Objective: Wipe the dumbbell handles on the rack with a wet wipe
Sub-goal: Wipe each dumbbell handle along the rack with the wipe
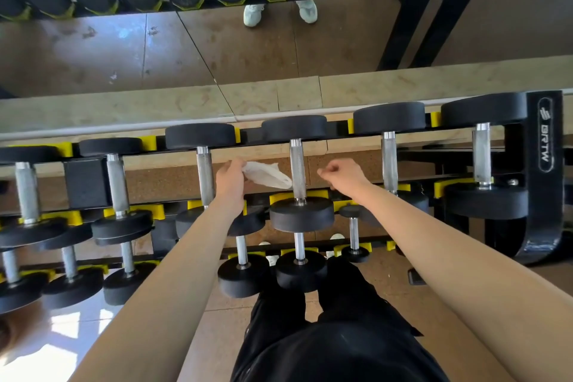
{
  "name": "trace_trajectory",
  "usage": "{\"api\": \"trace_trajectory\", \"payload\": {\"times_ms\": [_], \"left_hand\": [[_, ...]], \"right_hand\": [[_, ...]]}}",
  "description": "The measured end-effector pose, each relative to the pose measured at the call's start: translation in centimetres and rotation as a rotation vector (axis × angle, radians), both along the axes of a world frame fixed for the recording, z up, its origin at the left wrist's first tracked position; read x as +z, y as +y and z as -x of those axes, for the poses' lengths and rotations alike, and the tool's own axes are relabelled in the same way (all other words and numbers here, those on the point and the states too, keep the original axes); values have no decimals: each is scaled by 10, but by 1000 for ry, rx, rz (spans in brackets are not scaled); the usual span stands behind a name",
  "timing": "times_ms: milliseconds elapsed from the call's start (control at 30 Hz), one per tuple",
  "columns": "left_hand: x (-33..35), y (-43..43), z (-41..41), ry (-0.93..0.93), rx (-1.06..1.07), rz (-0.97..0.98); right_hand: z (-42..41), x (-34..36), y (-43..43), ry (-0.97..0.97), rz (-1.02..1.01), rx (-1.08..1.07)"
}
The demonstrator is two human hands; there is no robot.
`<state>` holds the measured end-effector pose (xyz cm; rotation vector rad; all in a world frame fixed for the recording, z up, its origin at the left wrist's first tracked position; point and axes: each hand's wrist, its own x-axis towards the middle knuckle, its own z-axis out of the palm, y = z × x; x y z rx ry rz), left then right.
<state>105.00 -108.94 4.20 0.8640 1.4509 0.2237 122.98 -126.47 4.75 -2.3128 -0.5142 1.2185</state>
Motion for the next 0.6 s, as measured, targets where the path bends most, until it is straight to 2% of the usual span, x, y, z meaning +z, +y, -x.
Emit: {"api": "trace_trajectory", "payload": {"times_ms": [100, 200, 333, 600], "left_hand": [[2, -4, -8, -247, 266, 161], [-3, -11, -21, -292, 416, 211], [-11, -28, -40, -279, 349, 260], [-12, -37, -64, -265, 0, 359]], "right_hand": [[-9, -4, -2, 133, -68, -195], [-12, -6, 0, 242, -119, -347], [-11, -16, 5, 378, -157, -399], [-3, -31, 33, 693, -246, -613]]}}
